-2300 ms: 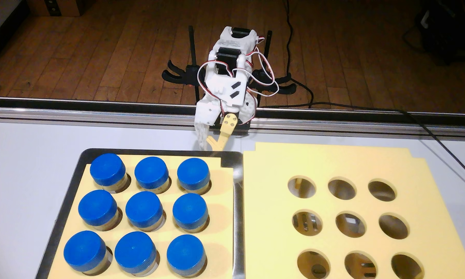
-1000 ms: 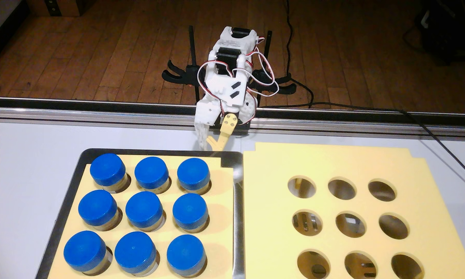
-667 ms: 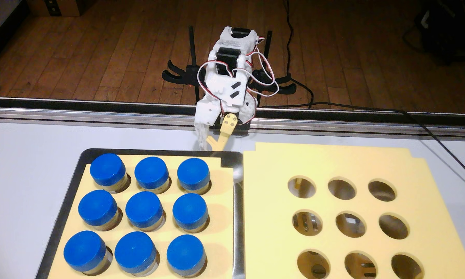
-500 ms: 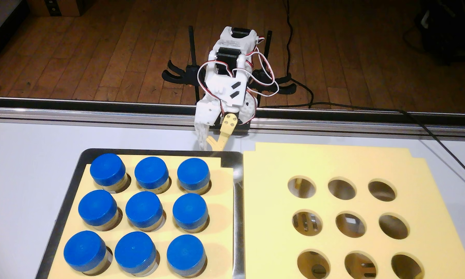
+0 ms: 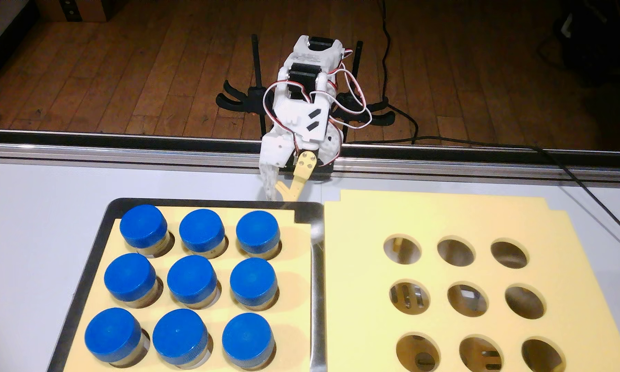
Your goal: Move the test tubes
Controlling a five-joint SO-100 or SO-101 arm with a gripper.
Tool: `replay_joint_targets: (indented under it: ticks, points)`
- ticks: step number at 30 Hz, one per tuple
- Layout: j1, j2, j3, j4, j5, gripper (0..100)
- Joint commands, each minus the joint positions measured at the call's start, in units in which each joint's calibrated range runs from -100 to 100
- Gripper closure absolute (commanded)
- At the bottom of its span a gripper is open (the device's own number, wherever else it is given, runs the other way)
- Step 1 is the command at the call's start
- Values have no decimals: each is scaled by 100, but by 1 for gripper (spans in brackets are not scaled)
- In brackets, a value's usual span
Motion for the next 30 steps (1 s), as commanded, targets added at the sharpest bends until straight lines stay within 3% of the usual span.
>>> replay_joint_targets:
  ticks: [1, 3, 8, 10, 15, 21, 25, 28, 30]
  points:
    - [57, -15, 66, -21, -7, 99]
    - [153, -15, 66, -223, -12, 99]
    - [516, -15, 66, -2877, -12, 99]
    - [679, -15, 57, -4478, -12, 99]
    - [768, -6, -115, -6581, -12, 99]
    - [679, 680, -1096, -6852, -23, 99]
    - [435, 2000, -2131, -6852, -452, 98]
    - [353, 2790, -2757, -6852, -582, 88]
    - [353, 3398, -3220, -6852, -582, 75]
